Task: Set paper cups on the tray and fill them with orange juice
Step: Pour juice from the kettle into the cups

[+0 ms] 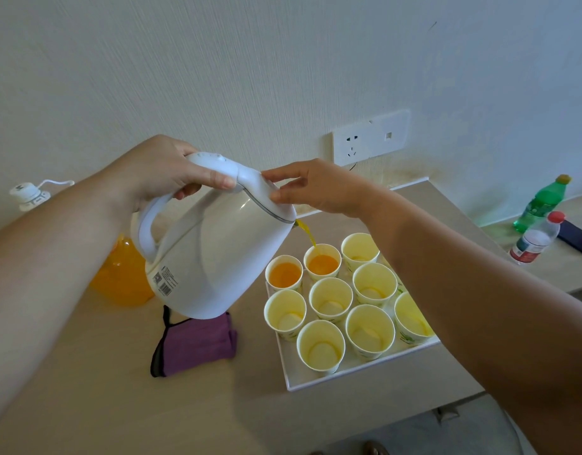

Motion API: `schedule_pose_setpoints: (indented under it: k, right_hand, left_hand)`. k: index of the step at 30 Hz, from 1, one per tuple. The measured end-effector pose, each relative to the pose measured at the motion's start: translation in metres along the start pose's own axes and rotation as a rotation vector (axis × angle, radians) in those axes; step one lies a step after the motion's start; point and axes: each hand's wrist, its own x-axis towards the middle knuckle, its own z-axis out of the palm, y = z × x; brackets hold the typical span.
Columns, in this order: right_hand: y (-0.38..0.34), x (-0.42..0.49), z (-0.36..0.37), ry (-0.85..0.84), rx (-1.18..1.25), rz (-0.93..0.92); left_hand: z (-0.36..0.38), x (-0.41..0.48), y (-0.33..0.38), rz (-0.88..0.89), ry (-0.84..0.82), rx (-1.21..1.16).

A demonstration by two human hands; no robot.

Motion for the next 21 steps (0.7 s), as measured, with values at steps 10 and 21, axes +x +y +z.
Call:
schedule_pose_setpoints:
  k: [10,21]
  right_hand:
    - [0.0003,-0.0031,-0.0004,-0.004,0.007,0.006]
    - [-0.0005,-0.0064,-0.001,-0.001,0.007,0.018]
  left_hand:
    - [0.0021,-0.001,0.0028,-0.009,-0.009,0.001]
    - [0.0022,-0.0017,0.0022,-0.002,-0.016,0.018]
